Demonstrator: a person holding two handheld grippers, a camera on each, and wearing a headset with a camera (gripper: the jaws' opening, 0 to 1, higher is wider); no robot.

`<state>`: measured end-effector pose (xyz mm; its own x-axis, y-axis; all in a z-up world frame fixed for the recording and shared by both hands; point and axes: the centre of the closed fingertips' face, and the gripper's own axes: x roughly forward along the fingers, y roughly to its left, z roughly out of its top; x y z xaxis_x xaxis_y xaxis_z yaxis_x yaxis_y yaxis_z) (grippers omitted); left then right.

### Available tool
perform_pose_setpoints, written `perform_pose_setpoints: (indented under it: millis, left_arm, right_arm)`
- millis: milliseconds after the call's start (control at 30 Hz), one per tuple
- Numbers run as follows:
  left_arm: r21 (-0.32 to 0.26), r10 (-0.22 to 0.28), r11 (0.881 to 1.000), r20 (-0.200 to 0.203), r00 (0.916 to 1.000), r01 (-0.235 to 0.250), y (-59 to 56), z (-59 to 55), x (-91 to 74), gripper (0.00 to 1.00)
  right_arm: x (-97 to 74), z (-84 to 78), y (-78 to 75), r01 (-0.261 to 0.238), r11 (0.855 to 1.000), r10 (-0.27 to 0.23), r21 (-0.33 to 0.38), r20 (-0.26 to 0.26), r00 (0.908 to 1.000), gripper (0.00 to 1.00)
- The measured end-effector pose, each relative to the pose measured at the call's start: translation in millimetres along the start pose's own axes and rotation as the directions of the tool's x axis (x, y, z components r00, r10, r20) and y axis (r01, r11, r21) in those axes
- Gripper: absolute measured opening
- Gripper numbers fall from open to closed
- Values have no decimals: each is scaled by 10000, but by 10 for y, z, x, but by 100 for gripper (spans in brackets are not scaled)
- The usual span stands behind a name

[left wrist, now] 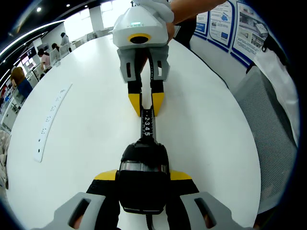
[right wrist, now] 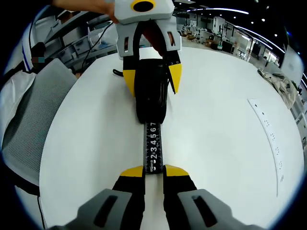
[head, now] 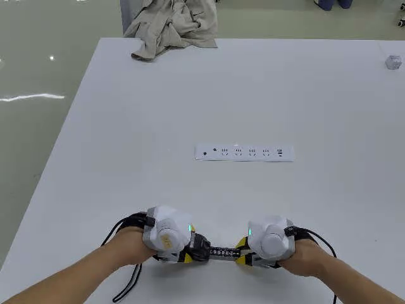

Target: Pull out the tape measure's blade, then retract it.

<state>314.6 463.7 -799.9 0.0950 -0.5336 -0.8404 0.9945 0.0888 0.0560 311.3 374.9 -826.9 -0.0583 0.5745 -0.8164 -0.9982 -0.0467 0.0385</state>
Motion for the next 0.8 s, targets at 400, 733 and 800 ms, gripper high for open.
perform_pose_setpoints:
  millis: [400,733,800]
  left_arm:
    - [55,6,10000,-17,10000,-5,-2,3,-6,34]
    - [12,5,10000,-25,10000,-5,-2,0,-1,34]
    - [8,8,10000,-18,10000,-8,1,-5,4,34]
  right_arm:
    - [-76,-98,4,25,10000,-25,2,-94,10000,13]
    - [-143,-212,-11,96,9998,-94,150,-104,9999,13]
    - [-172,-231,-13,119,9998,-116,173,-122,9999,13]
